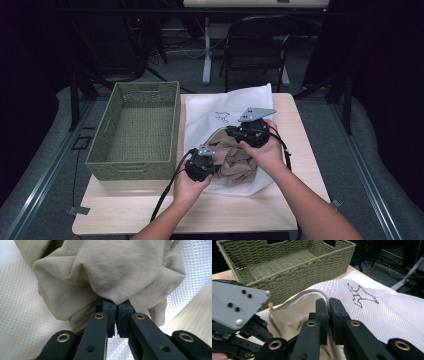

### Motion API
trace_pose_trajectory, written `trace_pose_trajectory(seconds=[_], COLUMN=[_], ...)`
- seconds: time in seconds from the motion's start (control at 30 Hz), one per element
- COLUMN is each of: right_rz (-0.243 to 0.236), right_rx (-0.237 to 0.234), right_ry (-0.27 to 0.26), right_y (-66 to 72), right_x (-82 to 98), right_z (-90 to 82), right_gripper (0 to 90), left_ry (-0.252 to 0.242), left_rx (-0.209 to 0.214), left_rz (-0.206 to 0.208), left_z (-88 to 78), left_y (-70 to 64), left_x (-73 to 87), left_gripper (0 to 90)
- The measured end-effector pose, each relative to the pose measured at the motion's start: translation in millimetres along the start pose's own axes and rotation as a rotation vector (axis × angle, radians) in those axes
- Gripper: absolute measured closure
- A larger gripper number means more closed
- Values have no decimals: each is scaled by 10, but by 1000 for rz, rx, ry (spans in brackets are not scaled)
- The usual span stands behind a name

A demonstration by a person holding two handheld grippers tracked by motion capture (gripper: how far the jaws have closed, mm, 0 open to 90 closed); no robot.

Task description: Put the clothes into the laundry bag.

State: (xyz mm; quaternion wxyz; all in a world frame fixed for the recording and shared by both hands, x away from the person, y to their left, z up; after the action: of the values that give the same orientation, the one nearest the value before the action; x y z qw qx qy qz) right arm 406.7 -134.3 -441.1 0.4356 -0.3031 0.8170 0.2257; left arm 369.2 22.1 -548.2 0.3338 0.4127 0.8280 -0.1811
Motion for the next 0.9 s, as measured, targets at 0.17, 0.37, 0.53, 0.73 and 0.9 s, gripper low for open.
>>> trace_pose_trajectory(seconds=[0.17,0.37,0.53,0.73,0.9], right_rz=[5,3,-2,1,2], right_rx=[-1,-6,-10,-6,-1], right_ry=[2,-2,0,-1,2], right_y=[-9,6,17,2,-10], right_x=[1,1,2,5,14], right_z=[-8,1,7,8,3], right_gripper=[857,858,858,858,858], left_ry=[-7,-16,-21,-23,-23], left_rx=[-4,-28,-60,-95,-130], left_rz=[-21,-55,-66,-74,-66], left_z=[60,135,200,275,316], left_y=[44,107,154,229,253], left_x=[-59,-119,-161,-174,-182], left_gripper=[877,877,876,874,867])
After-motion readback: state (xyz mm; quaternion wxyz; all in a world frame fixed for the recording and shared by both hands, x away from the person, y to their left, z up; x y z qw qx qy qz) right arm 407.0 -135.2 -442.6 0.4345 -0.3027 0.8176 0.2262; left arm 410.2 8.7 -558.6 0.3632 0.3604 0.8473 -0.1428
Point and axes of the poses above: each handheld gripper's, and its own axes: z roughly forward along the jaws, x roughly out of its underside, y roughly to its left, the point moved 3 cm from there along z, roughly forward along the jaws, and after that the axes turned 11 degrees about z, right-handed, at the moved point
